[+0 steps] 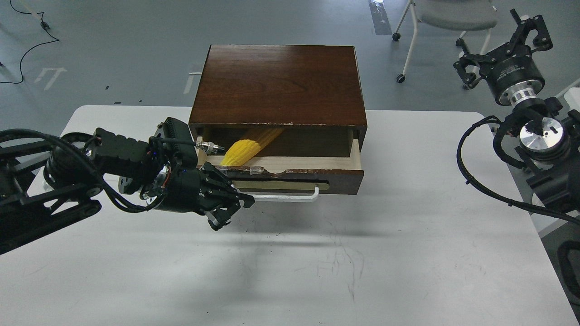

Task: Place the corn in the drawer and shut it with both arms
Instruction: 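Place the left gripper against the drawer front beside the handle, then push the drawer shut into the box with the left gripper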

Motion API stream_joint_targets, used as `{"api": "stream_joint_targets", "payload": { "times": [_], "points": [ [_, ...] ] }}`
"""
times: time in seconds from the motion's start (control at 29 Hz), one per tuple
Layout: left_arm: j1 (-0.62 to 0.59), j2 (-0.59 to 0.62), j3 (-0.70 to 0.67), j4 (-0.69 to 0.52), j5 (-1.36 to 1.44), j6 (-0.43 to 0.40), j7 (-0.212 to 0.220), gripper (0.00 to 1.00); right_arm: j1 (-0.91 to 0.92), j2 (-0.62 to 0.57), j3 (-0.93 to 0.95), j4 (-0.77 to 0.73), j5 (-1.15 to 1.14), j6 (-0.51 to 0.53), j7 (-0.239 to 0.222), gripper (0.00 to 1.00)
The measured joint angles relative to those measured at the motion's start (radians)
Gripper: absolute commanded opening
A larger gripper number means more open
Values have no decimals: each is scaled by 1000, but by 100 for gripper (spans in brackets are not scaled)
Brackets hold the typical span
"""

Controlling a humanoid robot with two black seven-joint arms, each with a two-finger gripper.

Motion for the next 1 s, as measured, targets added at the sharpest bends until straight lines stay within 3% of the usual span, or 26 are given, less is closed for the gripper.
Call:
{"api": "stream_joint_targets", "payload": {
  "times": [1.0],
  "points": [
    [-26,-39,-1,137,30,8,37,0,4,0,-5,0,-1,2,0,100]
  ]
}}
